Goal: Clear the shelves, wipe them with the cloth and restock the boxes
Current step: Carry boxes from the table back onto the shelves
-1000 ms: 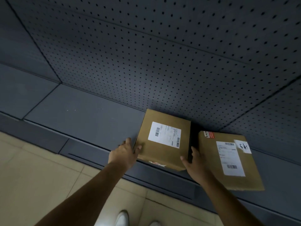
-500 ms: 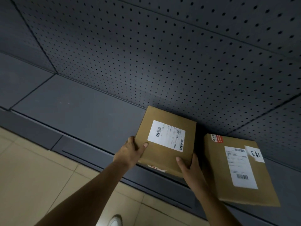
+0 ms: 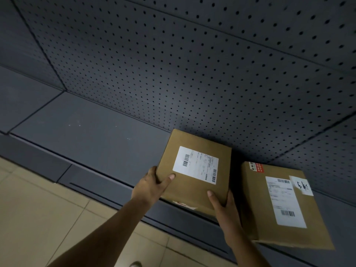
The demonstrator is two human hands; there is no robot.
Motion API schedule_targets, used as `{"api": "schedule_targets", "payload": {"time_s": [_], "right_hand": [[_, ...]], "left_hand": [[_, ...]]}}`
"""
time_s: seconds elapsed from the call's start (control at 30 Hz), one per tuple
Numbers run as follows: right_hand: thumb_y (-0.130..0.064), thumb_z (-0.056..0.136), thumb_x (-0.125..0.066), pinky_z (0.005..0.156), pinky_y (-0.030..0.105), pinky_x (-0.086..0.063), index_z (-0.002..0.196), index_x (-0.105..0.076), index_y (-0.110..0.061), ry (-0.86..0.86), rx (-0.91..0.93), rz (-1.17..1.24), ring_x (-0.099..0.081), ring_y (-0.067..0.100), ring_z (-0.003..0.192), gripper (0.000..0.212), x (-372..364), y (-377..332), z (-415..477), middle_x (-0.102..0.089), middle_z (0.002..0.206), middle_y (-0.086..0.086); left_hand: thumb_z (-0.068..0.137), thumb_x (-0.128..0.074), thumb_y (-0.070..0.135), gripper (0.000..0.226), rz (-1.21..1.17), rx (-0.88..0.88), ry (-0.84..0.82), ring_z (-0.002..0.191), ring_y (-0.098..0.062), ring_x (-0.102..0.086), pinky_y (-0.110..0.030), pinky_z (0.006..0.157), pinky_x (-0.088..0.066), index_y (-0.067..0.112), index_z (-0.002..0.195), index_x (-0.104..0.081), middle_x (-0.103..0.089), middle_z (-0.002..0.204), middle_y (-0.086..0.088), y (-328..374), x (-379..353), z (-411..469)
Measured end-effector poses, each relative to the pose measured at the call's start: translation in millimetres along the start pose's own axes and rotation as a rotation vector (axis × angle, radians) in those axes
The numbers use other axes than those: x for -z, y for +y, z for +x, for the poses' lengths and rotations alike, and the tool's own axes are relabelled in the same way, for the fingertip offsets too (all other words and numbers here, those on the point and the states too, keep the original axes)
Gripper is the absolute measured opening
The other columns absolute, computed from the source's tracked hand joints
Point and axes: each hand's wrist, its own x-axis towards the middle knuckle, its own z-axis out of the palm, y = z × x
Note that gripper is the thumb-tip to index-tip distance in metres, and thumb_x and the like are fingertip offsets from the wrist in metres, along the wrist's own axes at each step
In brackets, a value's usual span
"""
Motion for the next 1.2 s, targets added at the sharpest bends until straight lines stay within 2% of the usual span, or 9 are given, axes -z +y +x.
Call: {"api": "schedule_targets", "payload": {"time_s": [0.1,0.4,0.57,0.73,0.83,0.93,1.03,1.13,1.2], "right_hand": [[-0.044,0.094,-0.065,0.086,0.028,-0.040,0.156,-0.032,-0.025,0.022,0.004,0.040,-0.048,0.015,0.107,0.073,0.6,-5.5,-7.5,-0.052,0.131,-0.001],[-0.046,0.093,-0.066,0.088,0.028,-0.037,0.153,-0.037,-0.029,0.055,-0.006,0.043,-0.049,0.016,0.106,0.069,18.6,-30.4,-43.8,-0.054,0.142,0.002],[-0.059,0.085,-0.069,0.108,0.038,-0.040,0.157,-0.033,-0.030,0.090,-0.065,0.034,-0.051,0.029,0.130,0.085,39.9,-46.3,-65.2,-0.048,0.152,0.003],[-0.064,0.081,-0.070,0.112,0.041,-0.037,0.158,-0.028,-0.026,0.128,-0.119,0.045,-0.046,0.030,0.134,0.096,64.4,-70.6,-92.7,-0.042,0.155,0.005],[-0.065,0.080,-0.070,0.118,0.041,-0.029,0.160,-0.020,-0.027,0.153,-0.096,0.054,-0.036,0.028,0.142,0.102,81.1,-89.7,-108.7,-0.031,0.162,0.003],[-0.082,0.066,-0.067,0.121,0.043,-0.027,0.160,-0.017,-0.029,0.133,-0.046,0.067,-0.032,0.027,0.146,0.119,100.2,-100.4,-122.4,-0.026,0.163,0.002],[-0.092,0.054,-0.062,0.118,0.044,-0.034,0.159,-0.018,-0.031,0.097,-0.006,0.089,-0.039,0.027,0.139,0.129,122.4,-104.1,-139.8,-0.033,0.159,0.001],[-0.106,0.027,-0.052,0.112,0.041,-0.037,0.157,-0.021,-0.036,0.069,0.020,0.116,-0.045,0.019,0.124,0.152,142.4,-104.3,-158.9,-0.041,0.149,-0.004],[-0.099,0.045,-0.058,0.111,0.040,-0.038,0.155,-0.024,-0.035,0.051,0.040,0.142,-0.045,0.016,0.116,0.132,152.1,-107.3,-174.9,-0.044,0.141,-0.007]], "left_hand": [[0.081,-0.057,0.078,0.077,-0.077,0.010,0.028,0.109,-0.024,-0.063,-0.041,0.092,-0.055,0.028,0.137,-0.045,-0.064,0.124,0.002,-0.5,5.1,-7.6],[0.065,-0.061,0.085,0.088,-0.230,-0.006,0.044,0.104,-0.020,-0.062,-0.039,0.089,-0.058,0.030,0.132,-0.043,-0.052,0.125,0.002,22.8,41.3,-50.0],[0.057,-0.058,0.094,0.084,-0.275,-0.009,0.006,0.100,-0.015,-0.066,-0.042,0.088,-0.057,0.039,0.118,-0.040,-0.062,0.120,0.005,46.6,63.3,-76.3],[0.051,-0.056,0.099,0.106,-0.312,-0.020,0.002,0.106,-0.014,-0.065,-0.037,0.091,-0.056,0.039,0.137,-0.040,-0.061,0.128,0.007,73.7,77.4,-109.2],[0.063,-0.061,0.089,0.105,-0.322,-0.020,0.009,0.121,-0.020,-0.058,-0.040,0.101,-0.049,0.040,0.152,-0.032,-0.052,0.141,0.002,94.2,87.4,-128.3],[0.067,-0.060,0.087,0.101,-0.328,-0.037,0.022,0.123,-0.021,-0.056,-0.042,0.104,-0.047,0.041,0.152,-0.032,-0.052,0.141,0.002,112.8,94.5,-149.2],[0.078,-0.061,0.077,0.088,-0.292,-0.054,0.035,0.122,-0.022,-0.057,-0.040,0.103,-0.046,0.039,0.152,-0.033,-0.053,0.139,0.000,128.6,96.5,-170.4],[0.084,-0.060,0.069,0.080,-0.269,-0.083,0.039,0.123,-0.022,-0.056,-0.039,0.102,-0.044,0.038,0.153,-0.032,-0.051,0.141,-0.001,142.8,98.3,-194.2],[0.086,-0.058,0.068,0.079,-0.247,-0.089,0.018,0.125,-0.024,-0.055,-0.039,0.102,-0.043,0.038,0.153,-0.031,-0.050,0.143,-0.002,151.1,99.5,-206.7]]}}
